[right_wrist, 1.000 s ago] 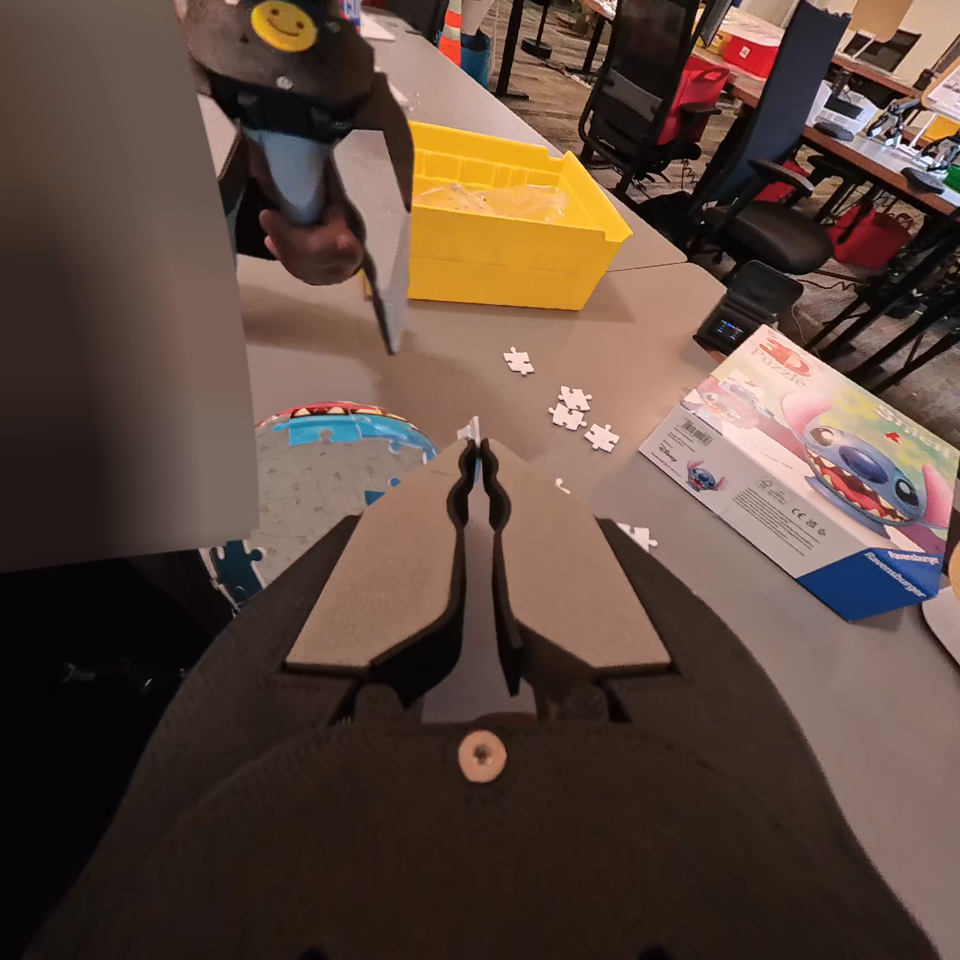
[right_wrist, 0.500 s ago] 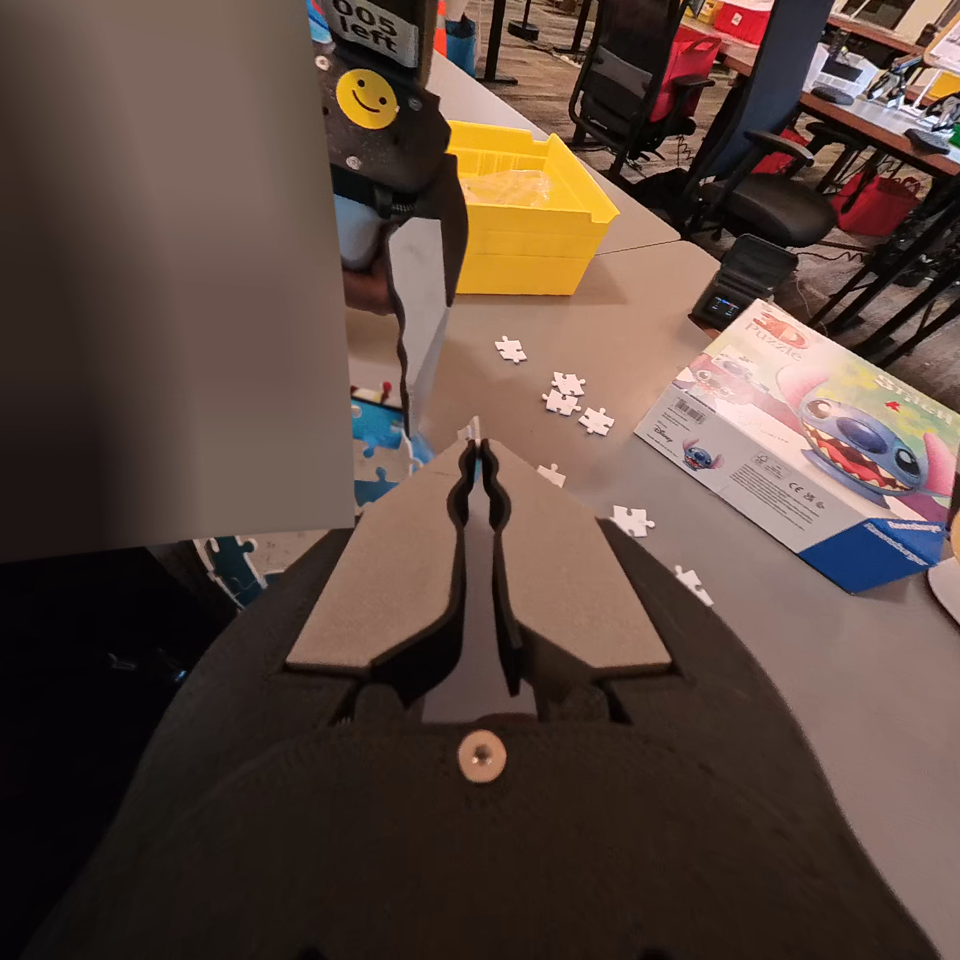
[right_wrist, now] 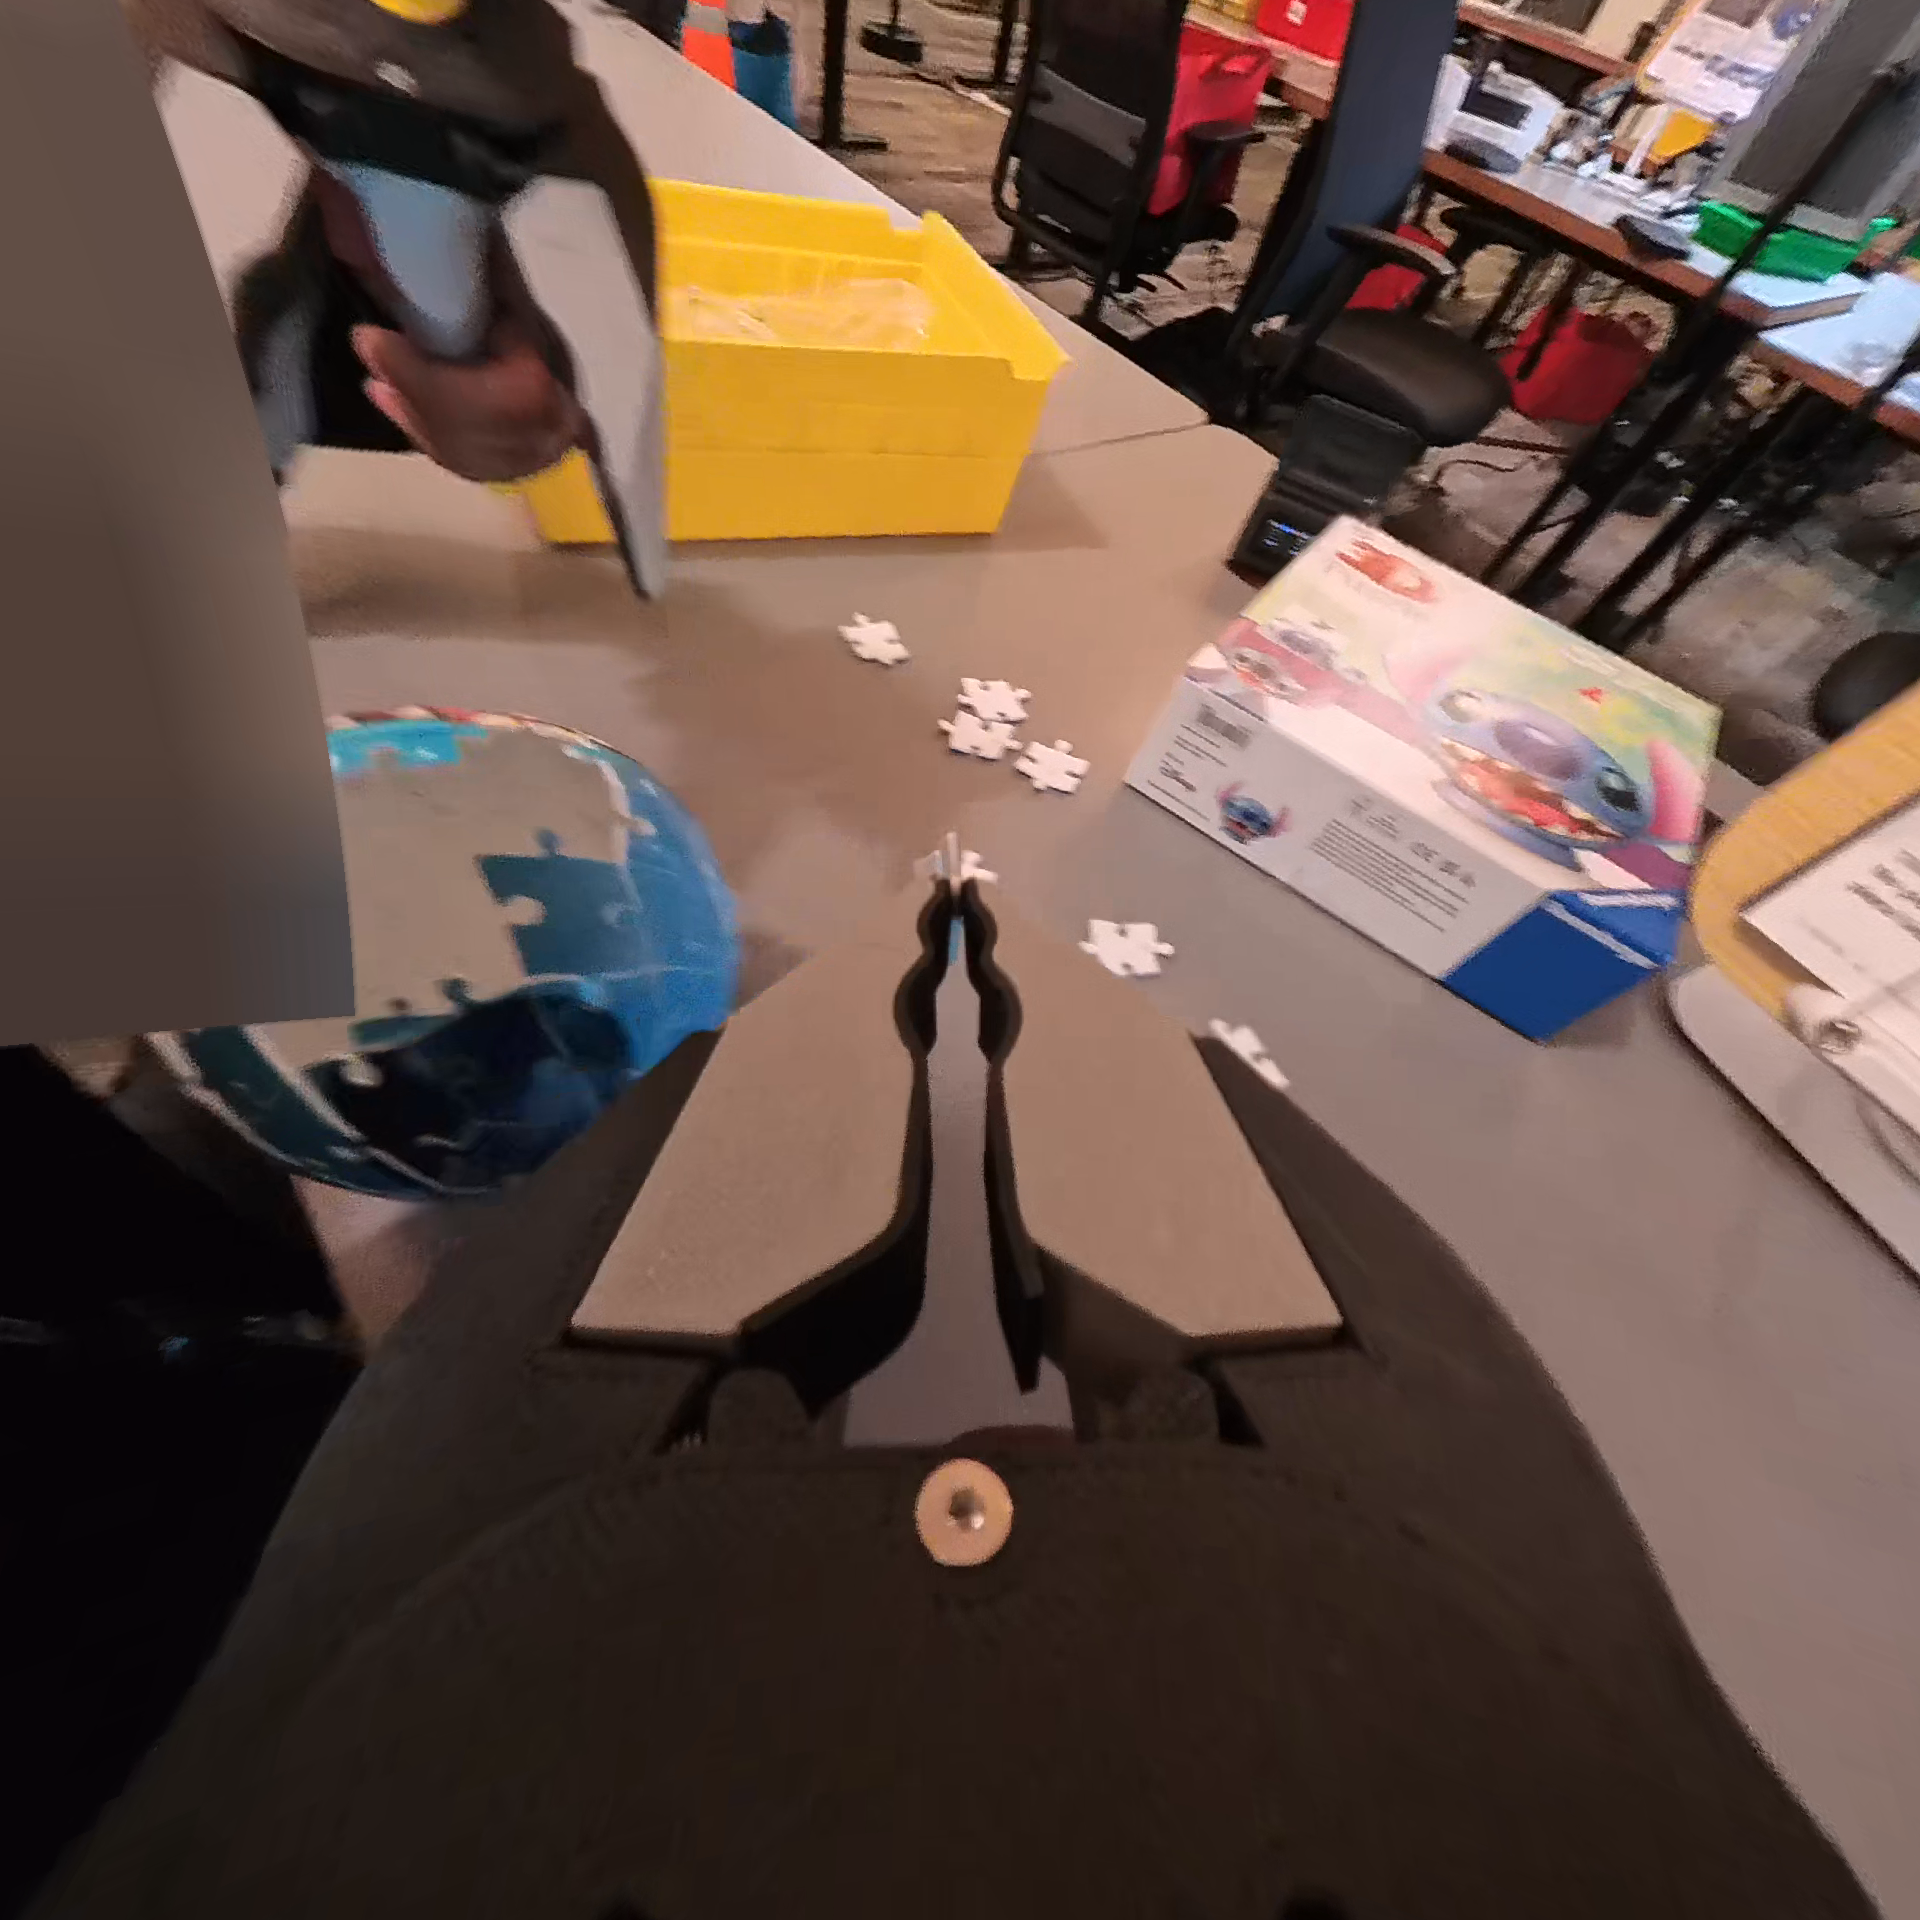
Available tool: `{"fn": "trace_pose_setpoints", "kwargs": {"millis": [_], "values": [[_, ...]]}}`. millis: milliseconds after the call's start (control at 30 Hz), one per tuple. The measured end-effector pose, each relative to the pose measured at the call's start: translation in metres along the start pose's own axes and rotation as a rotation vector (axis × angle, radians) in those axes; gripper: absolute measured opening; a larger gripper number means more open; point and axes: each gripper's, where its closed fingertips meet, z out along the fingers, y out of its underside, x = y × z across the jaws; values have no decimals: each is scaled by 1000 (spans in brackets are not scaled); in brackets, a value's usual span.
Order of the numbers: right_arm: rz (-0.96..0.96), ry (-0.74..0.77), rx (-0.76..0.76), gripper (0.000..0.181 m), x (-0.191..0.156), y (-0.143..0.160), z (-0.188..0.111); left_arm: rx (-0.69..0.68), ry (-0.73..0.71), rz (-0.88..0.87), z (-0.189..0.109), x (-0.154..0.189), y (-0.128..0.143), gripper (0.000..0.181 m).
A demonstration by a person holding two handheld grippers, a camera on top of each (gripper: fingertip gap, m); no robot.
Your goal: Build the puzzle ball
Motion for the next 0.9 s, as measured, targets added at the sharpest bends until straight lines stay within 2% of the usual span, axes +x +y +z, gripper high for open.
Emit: {"fn": "trace_pose_setpoints", "kwargs": {"millis": [67,133,200,300,400,467,533,567,600,633,700,733,800,833,900], "values": [[-54,42,-29,0,22,19,3,47,-38,-9,-9,4,-1,86],[-65,-1,-61,0,29,45,17,110,-65,-34,-16,10,1,88],[-48,5,-119,0,39,74,33,138,-135,-67,-18,9,13,94],[-136,55,-185,0,53,104,48,149,-205,-97,-12,13,34,101],[-186,21,-236,31,48,119,46,32,-336,-107,-6,8,61,102],[-170,-25,-278,55,40,127,36,10,-346,-120,1,9,68,101],[-154,-187,-249,72,6,125,19,36,-315,-125,13,15,67,106],[-169,-247,-203,74,-10,120,11,18,-319,-118,21,16,71,107],[-199,-223,-156,72,-14,115,7,-22,-345,-97,28,15,78,108],[-245,-120,-135,71,-4,114,9,-70,-377,-70,35,12,86,109],[-338,134,-203,54,43,127,11,-132,-421,-49,45,8,95,108],[-300,119,-239,56,50,136,12,-146,-420,-60,48,7,98,108],[-123,-65,-241,73,35,134,10,-164,-439,-85,48,5,103,108],[-75,-175,-189,76,17,122,3,-170,-456,-88,48,3,105,108],[-102,-346,-37,75,-26,93,-15,-155,-472,-76,49,5,106,108]]}}
